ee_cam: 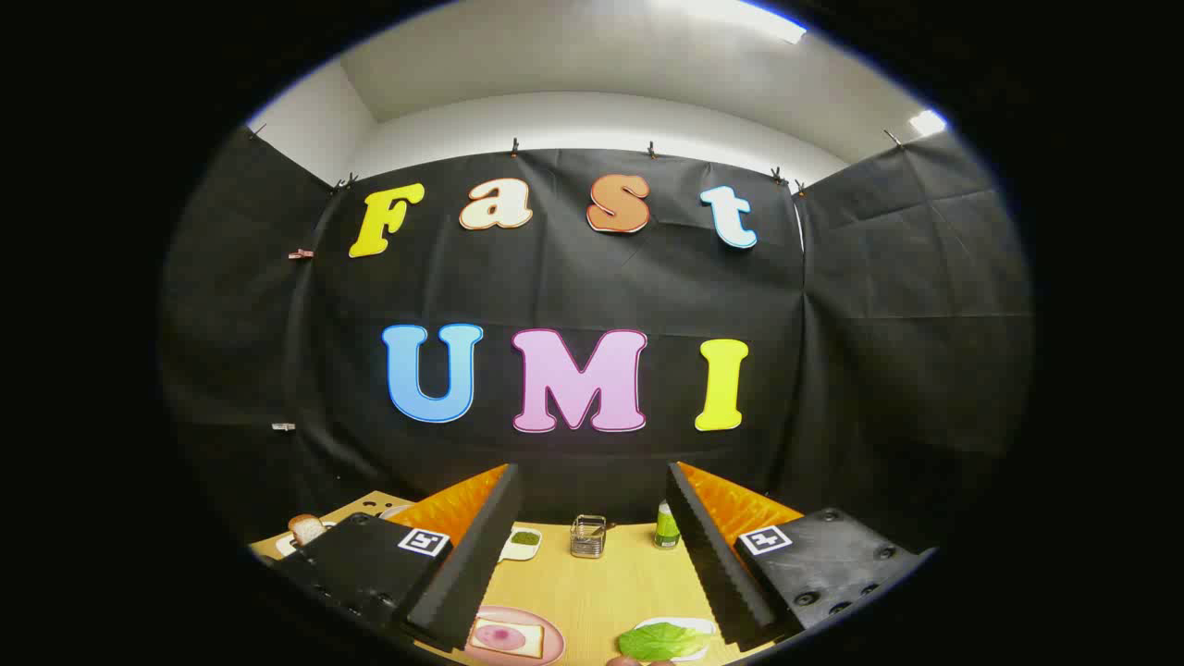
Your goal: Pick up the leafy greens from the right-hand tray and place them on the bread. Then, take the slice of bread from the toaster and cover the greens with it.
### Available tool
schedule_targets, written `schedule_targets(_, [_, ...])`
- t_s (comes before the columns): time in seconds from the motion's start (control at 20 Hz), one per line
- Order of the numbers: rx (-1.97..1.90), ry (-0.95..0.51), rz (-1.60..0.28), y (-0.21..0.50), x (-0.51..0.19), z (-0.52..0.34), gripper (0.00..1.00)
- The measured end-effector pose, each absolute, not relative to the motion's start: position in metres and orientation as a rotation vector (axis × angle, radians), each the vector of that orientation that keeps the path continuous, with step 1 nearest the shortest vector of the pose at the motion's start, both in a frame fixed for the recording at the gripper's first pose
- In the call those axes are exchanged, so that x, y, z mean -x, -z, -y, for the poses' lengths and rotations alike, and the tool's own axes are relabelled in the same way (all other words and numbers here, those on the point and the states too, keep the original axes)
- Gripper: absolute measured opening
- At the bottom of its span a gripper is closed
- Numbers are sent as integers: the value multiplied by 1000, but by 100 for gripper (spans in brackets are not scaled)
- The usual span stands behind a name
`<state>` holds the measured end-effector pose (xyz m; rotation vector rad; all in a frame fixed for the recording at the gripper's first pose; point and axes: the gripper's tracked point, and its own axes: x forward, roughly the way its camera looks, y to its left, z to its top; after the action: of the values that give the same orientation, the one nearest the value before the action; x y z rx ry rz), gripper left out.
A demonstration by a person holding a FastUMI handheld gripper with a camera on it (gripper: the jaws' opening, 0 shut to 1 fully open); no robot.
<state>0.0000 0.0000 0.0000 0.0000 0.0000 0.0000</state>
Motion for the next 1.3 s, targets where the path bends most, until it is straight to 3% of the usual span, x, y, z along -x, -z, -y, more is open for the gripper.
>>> schedule_targets(0.75, [-3,-26,-47,34,-13,11,97])
schedule_targets(1.3, [-35,-54,-246,108,-25,28,98])
